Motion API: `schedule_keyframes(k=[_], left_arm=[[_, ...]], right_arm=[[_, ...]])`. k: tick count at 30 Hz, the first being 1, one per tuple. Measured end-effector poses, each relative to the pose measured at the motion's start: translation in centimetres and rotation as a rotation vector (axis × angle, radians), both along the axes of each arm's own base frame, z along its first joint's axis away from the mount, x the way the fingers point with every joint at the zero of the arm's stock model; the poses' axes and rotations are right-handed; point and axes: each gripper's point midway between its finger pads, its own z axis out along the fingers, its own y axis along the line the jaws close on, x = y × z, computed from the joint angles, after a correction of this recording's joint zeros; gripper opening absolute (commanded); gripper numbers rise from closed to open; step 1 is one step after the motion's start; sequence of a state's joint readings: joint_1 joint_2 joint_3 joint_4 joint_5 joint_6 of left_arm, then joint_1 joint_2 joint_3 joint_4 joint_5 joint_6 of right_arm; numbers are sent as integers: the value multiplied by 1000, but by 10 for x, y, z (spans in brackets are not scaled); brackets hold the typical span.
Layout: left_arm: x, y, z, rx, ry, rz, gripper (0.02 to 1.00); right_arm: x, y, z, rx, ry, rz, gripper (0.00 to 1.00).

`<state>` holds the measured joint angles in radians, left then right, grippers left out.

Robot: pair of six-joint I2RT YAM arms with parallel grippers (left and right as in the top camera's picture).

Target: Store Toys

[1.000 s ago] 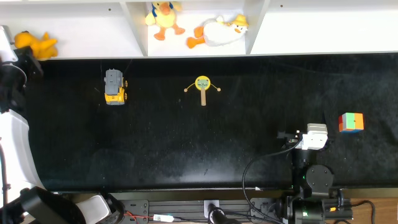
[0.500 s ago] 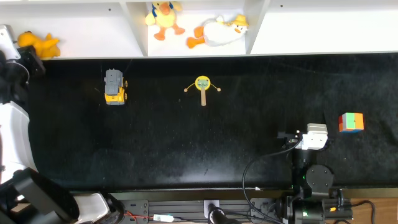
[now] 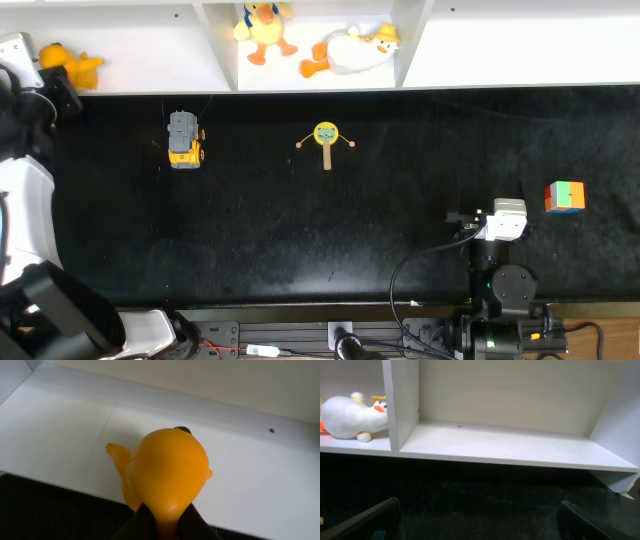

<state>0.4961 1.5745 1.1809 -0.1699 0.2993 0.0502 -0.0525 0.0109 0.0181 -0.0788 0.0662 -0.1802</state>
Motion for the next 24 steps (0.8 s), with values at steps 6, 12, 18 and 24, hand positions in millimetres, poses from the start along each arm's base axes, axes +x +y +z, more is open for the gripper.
schedule_keyframes(k=[6,12,18,24], left_arm=[[2,-1,-2,0,1,-4,200],[4,0,1,0,-8,2,505],[5,0,3,-1,-20,7,676],[6,1,4,-2,-27,9,998]], right_arm=[[0,0,0,0,0,0,996],[0,0,0,0,0,0,996],[0,0,0,0,0,0,996],[0,0,0,0,0,0,996]])
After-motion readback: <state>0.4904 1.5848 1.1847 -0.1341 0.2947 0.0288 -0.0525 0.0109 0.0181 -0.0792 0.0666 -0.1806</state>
